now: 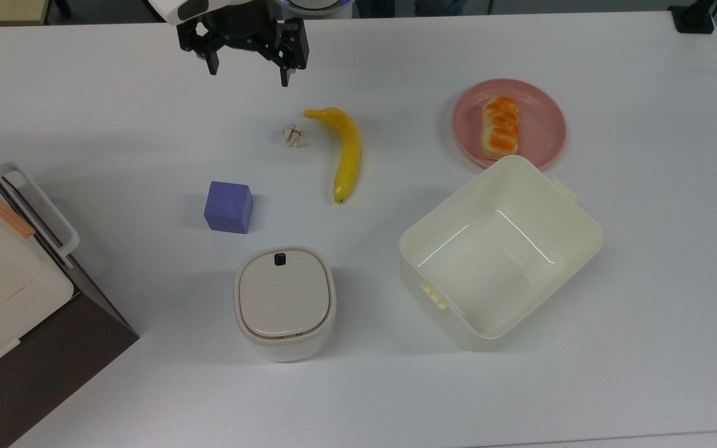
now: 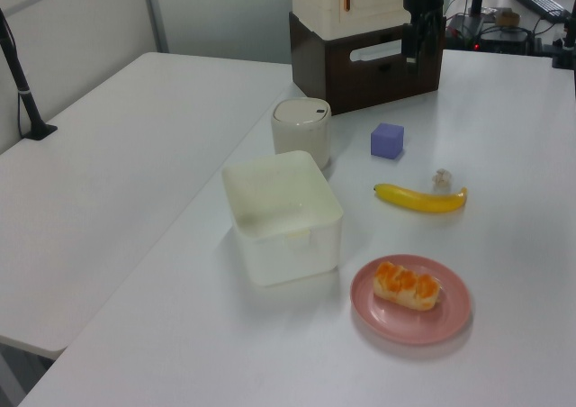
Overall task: Put the bread on the table
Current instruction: 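Move the gripper from its start pose toward the pink plate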
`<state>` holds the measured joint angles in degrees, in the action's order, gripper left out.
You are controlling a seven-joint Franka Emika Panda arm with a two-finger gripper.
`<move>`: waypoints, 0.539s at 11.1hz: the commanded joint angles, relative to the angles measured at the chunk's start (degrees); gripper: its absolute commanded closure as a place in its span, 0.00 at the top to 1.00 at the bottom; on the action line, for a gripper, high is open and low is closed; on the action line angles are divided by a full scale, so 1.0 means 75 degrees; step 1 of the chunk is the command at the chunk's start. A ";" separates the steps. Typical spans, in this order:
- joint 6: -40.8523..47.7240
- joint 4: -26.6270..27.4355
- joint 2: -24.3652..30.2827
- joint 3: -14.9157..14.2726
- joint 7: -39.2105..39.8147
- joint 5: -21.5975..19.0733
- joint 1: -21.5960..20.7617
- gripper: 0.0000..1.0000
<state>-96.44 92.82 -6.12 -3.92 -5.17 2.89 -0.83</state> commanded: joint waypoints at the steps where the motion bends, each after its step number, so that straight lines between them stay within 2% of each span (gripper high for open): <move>1: 0.0155 -0.0095 0.0008 0.0030 0.0033 -0.0034 0.0005 1.00; 6: 0.0132 -0.0002 -0.0016 0.0006 0.0385 -0.0361 0.0005 1.00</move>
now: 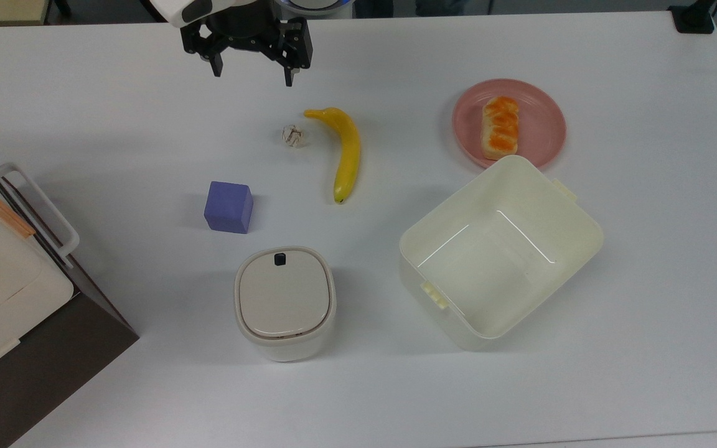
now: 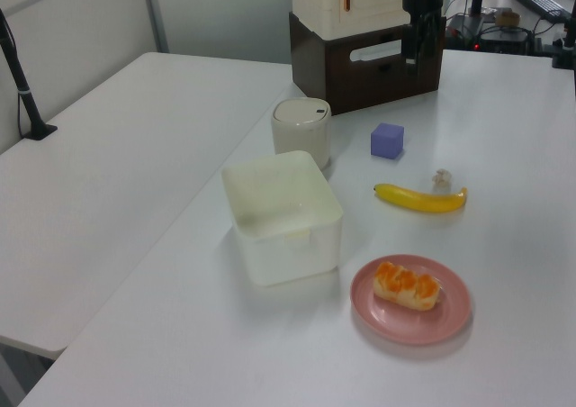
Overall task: Put the bread on the table
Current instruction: 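Move the gripper from its start pose toward the pink plate, then lower the open gripper over the bread roll on the pink plate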
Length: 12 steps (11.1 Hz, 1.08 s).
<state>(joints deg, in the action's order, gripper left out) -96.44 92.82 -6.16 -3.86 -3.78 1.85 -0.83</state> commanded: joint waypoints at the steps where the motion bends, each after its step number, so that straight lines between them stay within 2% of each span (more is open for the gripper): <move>1: 0.0108 0.0092 -0.0011 -0.0001 0.0199 -0.0281 -0.0006 1.00; 5: -0.0220 0.0467 -0.0151 0.0034 0.0117 -0.0504 -0.0345 1.00; 7: -0.0488 0.0713 -0.0163 0.0361 0.0117 -0.0505 -0.0579 1.00; 8: -0.0768 0.0865 -0.0163 0.0386 0.0036 -0.0505 -0.0963 1.00; 12: -0.1660 0.1089 -0.0525 0.0609 -0.2000 -0.0516 -0.2603 1.00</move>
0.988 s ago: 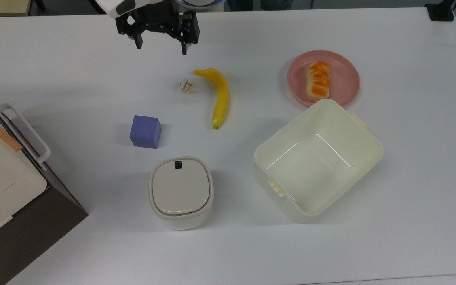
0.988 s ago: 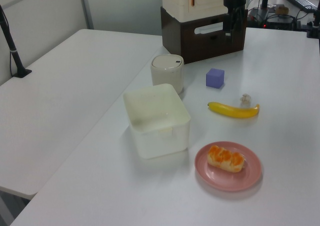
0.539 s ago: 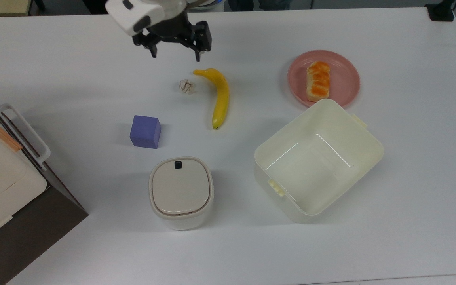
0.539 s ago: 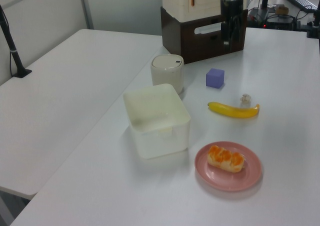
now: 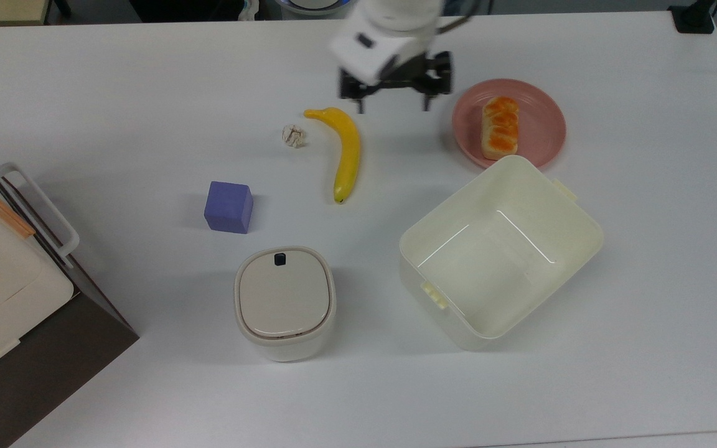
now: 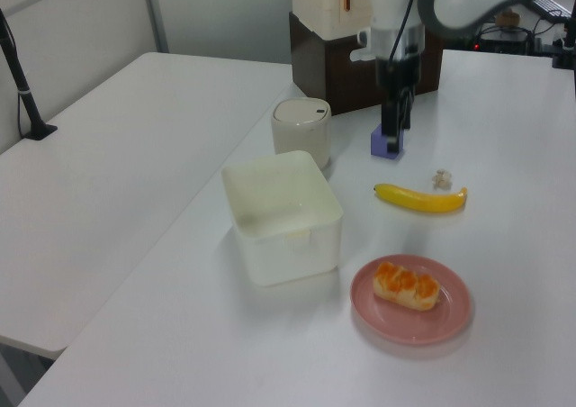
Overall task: Put the bread on the table
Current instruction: 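Lower the open gripper over the bread roll on the pink plate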
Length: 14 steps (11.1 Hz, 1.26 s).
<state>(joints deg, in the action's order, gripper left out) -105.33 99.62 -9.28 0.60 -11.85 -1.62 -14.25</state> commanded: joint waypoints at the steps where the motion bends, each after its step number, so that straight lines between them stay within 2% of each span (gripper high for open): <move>1: -0.0580 0.0183 -0.0273 0.0013 -0.1357 -0.0054 -0.1190 1.00; 4: -0.1365 0.0194 -0.0741 0.0095 -0.2413 -0.0147 -0.1965 1.00; 6: -0.1775 0.0194 -0.1116 0.0457 -0.2825 -0.0112 -0.2060 1.00; 10: -0.2337 0.0615 -0.1680 0.0482 -0.3049 0.0040 -0.2447 0.99; 12: -0.2374 0.0663 -0.1763 0.0482 -0.3038 0.0157 -0.2424 0.90; 13: -0.2374 0.0663 -0.1763 0.0482 -0.2980 0.0181 -0.2389 0.82; 14: -0.2374 0.0686 -0.1774 0.0482 -0.2956 0.0274 -0.2377 0.68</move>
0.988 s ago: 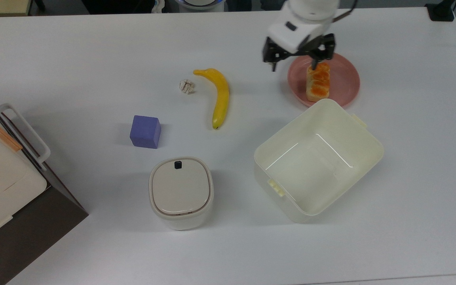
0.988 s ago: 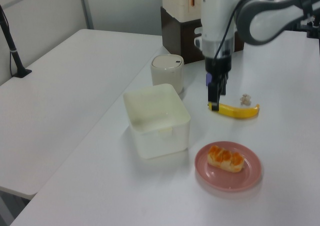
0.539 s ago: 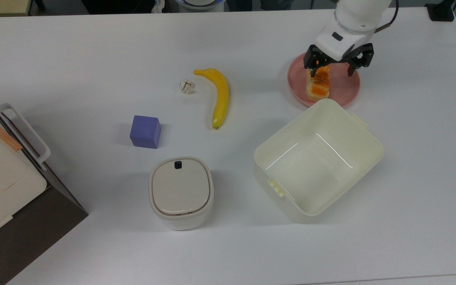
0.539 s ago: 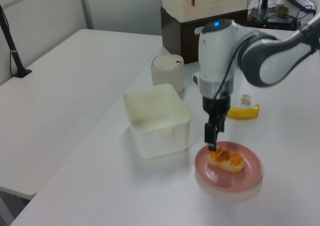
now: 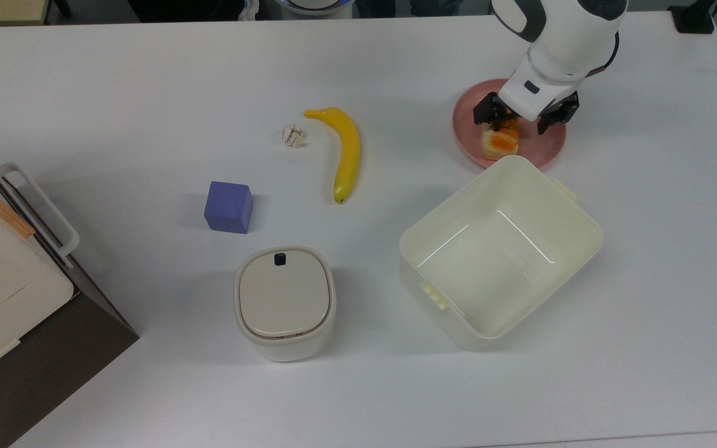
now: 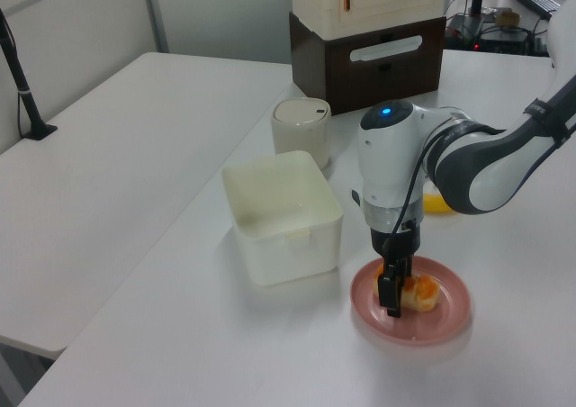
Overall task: Put the bread on the table
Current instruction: 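Close the gripper on the bread roll and lift it off the plate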
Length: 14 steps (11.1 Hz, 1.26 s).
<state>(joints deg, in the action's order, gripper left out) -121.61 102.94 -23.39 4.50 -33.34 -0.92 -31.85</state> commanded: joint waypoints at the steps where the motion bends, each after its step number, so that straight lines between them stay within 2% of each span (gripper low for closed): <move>1: -0.0204 0.0244 0.0107 -0.0038 0.0026 0.0297 -0.0007 0.45; 2: -0.0204 0.0244 0.0119 -0.0038 0.0167 0.0298 0.0028 0.21; 3: -0.0169 0.0209 0.0142 -0.0038 0.0215 0.0298 0.0051 0.09; 5: 0.0053 0.0139 0.0340 -0.0131 0.0378 0.0286 0.0121 0.08; 7: 0.1079 -0.0328 0.0551 -0.0294 0.0892 0.0216 0.0262 0.08; 9: 0.1751 -0.0611 0.0809 -0.0797 0.1490 0.0158 0.0286 0.08; 11: 0.1789 -0.0612 0.0869 -0.1557 0.2262 0.0145 0.0286 0.09; 12: 0.1789 -0.0612 0.0869 -0.1898 0.2683 0.0145 0.0332 0.12; 13: 0.1789 -0.0565 0.0858 -0.2017 0.2943 0.0157 0.0379 0.63; 14: 0.1765 -0.0542 0.0834 -0.2018 0.2876 0.0157 0.0380 1.00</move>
<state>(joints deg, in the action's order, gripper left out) -108.98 97.87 -17.55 -9.17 -13.86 0.79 -28.45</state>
